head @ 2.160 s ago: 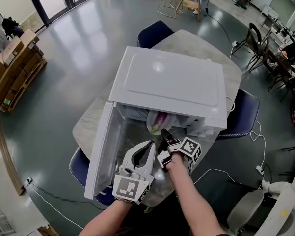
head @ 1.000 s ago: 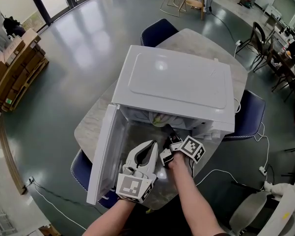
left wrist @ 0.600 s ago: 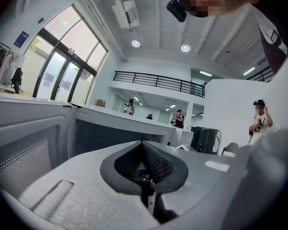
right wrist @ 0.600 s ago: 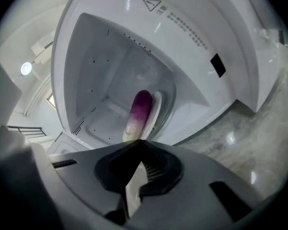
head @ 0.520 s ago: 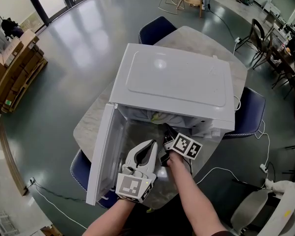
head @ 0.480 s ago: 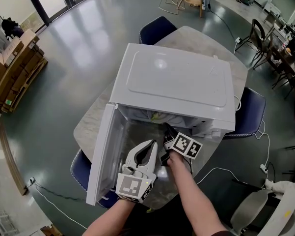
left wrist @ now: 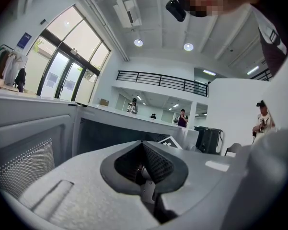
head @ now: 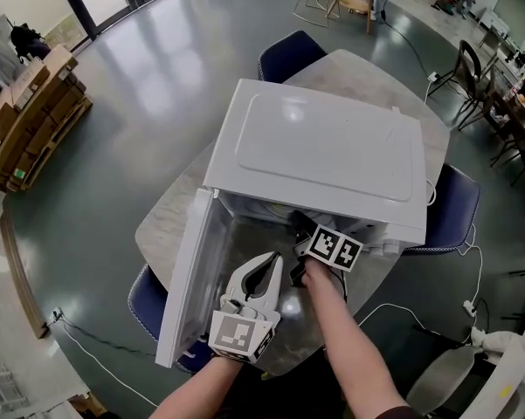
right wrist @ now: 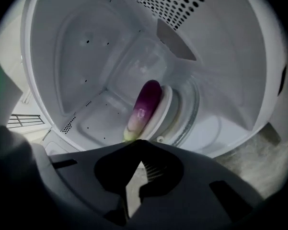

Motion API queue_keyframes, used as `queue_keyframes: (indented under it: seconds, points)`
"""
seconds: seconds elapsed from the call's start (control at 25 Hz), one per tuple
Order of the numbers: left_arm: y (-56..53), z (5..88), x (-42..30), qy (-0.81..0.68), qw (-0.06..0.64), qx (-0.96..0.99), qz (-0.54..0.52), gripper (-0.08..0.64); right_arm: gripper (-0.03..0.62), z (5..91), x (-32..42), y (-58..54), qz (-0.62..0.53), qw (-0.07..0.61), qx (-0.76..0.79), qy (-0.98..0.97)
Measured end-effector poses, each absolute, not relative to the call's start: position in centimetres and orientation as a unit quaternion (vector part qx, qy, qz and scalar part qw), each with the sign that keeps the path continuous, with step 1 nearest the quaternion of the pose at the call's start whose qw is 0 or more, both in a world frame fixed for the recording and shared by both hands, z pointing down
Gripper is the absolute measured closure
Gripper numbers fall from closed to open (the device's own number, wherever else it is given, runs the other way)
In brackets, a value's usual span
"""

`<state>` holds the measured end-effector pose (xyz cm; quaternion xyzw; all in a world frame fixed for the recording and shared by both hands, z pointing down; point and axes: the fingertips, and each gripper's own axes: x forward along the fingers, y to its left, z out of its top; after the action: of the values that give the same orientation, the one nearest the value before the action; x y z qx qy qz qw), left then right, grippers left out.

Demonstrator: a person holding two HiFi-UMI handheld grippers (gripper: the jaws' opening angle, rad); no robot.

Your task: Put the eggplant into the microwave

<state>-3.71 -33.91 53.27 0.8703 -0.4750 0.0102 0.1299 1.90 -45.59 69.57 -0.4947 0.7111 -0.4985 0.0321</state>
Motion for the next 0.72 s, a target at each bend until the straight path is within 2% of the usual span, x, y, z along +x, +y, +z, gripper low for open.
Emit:
queue_keyframes:
  seconds: [0.4, 0.72]
  points:
    - [-34.1, 53.6, -3.8, -0.481, 0.139, 0.865, 0.021, 0.554, 0.589, 67.7, 2.0, -44.4, -0.485, 0.043, -0.485, 0.726]
    - [-32.8, 50.7, -2.0, -0.464, 0.144, 0.874, 0.017, 0.554, 0.589, 61.0, 1.9, -40.2, -0.462, 0.060, -0.461, 0.756]
